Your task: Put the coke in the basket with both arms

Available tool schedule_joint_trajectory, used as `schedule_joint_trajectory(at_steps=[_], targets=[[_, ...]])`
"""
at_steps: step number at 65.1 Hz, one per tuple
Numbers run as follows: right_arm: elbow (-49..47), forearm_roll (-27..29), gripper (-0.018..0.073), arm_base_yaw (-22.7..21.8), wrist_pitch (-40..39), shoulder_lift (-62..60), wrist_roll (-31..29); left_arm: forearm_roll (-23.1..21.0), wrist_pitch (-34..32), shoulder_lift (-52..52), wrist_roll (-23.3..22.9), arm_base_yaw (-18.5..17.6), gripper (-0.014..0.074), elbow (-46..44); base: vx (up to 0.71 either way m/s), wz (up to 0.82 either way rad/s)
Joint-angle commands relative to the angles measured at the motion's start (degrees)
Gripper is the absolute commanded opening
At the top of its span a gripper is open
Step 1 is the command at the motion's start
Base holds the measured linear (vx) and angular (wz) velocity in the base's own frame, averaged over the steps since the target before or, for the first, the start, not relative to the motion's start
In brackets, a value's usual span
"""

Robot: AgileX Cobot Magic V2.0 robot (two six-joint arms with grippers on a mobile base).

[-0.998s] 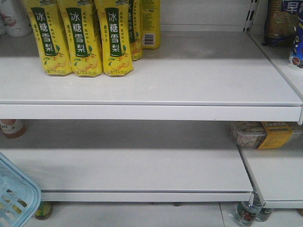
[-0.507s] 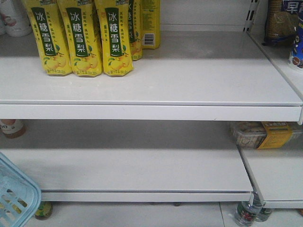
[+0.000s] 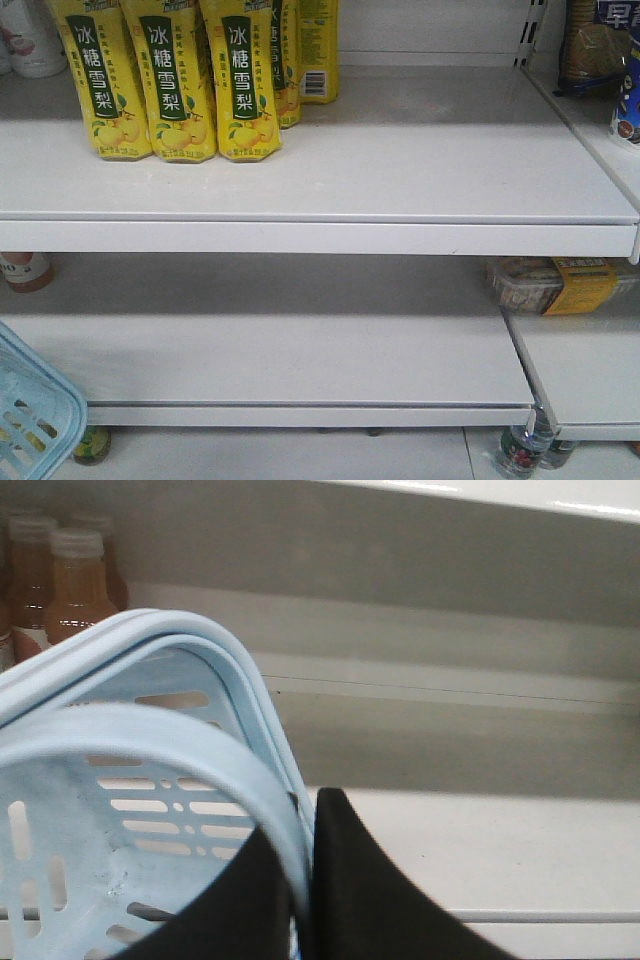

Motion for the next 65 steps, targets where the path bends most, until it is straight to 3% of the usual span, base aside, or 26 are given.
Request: schedule_joint_trajectory(at_steps=[1,65], targets=[[0.5,-0.7,-0.0005,-0.2,-4.2,-0.7,-0.2,2.3,-7.8,-1.2,2.3,0.1,-0.0006,-2.1,0.00,0.00],[0.5,-0.7,-0.0005,-0.2,-4.2,-0.7,-0.2,2.3,-7.8,-1.2,2.3,0.1,-0.0006,-2.1,0.00,0.00]])
